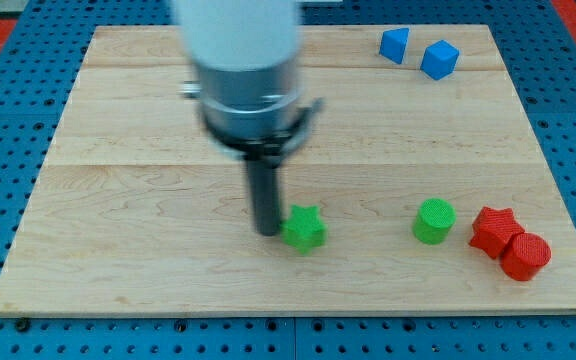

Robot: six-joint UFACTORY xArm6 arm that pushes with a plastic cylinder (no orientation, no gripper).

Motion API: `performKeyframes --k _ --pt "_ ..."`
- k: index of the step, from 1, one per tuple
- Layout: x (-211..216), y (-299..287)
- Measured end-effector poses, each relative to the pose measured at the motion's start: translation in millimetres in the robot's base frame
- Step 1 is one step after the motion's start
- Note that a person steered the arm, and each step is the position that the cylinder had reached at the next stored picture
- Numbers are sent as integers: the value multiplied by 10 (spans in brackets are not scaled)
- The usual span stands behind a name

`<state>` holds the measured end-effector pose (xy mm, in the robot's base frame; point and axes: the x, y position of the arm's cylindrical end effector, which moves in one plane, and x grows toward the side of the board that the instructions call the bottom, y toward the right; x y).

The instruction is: Move the blue blocks towards the green circle

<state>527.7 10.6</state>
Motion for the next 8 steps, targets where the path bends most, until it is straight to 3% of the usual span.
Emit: performKeyframes --k 1,2,3,4,5,6,7,8 --pt "24 876" --pt "279 600" --pt "-545 278" --pt "-1766 1053" --pt "-2312 2365" --pt "-2940 3048" --pt "-3354 2585" --pt "-3312 1612"
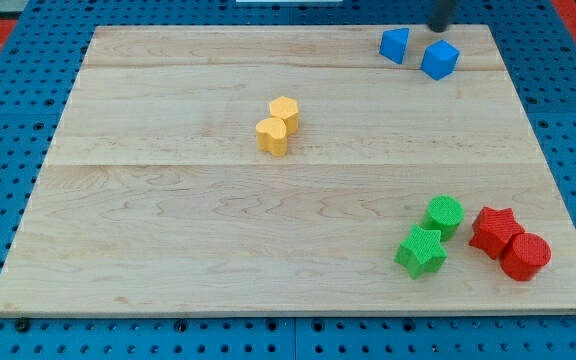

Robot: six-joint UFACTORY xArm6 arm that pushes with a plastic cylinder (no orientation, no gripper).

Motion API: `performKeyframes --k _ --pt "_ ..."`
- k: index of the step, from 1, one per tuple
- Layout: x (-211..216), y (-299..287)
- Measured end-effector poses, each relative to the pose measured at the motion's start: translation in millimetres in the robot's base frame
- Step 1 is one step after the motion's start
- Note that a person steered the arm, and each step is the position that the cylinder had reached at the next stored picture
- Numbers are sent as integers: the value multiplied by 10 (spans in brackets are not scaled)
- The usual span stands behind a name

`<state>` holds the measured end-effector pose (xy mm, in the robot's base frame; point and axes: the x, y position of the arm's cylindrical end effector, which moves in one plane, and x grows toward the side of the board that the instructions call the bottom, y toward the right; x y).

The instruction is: Move the blue blocks towards the green circle

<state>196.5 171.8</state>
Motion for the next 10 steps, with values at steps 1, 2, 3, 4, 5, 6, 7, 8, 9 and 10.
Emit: performKeyframes --k 1,2,3,4,5,6,7,8,9,10 --pt "525 -559" --pt "1145 -762" --pt "983 -927" --pt "672 -1237" --pt "610 -569" --pt "1087 -210" --pt "1506 111" --pt "1523 209" --pt "1596 252" --pt "1671 523"
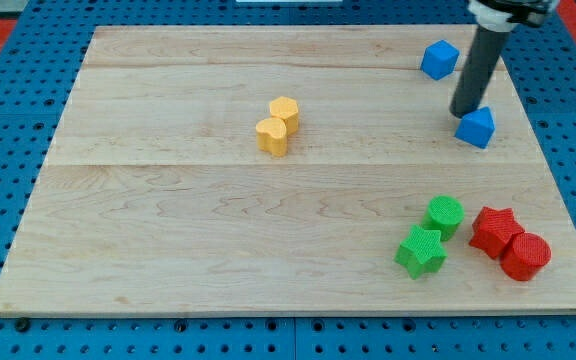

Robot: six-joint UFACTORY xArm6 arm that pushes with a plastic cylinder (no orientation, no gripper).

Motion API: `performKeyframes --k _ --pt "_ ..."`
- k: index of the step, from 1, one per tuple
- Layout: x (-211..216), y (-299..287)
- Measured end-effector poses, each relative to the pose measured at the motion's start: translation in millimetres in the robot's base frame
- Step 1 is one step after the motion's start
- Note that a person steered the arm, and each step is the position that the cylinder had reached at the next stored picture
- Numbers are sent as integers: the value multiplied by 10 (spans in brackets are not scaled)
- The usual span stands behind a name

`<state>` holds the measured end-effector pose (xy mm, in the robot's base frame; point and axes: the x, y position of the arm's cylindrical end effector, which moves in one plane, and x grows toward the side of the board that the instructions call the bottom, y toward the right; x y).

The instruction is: Move the blue blocks towards the green circle

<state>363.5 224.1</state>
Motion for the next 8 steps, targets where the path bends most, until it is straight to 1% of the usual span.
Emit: performKeyframes --k 1,3,4,5,6,7,8 --pt "-69 120" --pt "850 -87" --pt "1081 -395" --pt "737 -440" --pt "-264 207" --pt "-1151 370" --pt "-1245 -176"
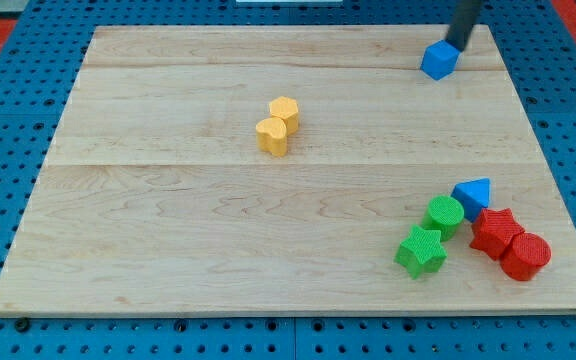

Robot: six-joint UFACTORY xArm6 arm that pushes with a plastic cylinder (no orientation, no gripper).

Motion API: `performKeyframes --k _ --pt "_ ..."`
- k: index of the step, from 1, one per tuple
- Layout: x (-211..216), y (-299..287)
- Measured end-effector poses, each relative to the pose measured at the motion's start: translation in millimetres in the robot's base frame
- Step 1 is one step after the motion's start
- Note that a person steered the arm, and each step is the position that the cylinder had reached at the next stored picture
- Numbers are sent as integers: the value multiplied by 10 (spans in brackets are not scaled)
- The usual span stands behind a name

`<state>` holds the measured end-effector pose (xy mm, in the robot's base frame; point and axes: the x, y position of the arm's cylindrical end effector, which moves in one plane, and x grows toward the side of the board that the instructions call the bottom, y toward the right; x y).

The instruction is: Move the blue blocks towards the green circle

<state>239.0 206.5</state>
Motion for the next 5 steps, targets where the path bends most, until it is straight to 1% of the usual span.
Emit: performKeyframes --k 1,2,3,4,5 --pt "522 -374" --pt "1126 -621" --pt "1665 -637" --pt "1975 -570" --pt "1639 -636"
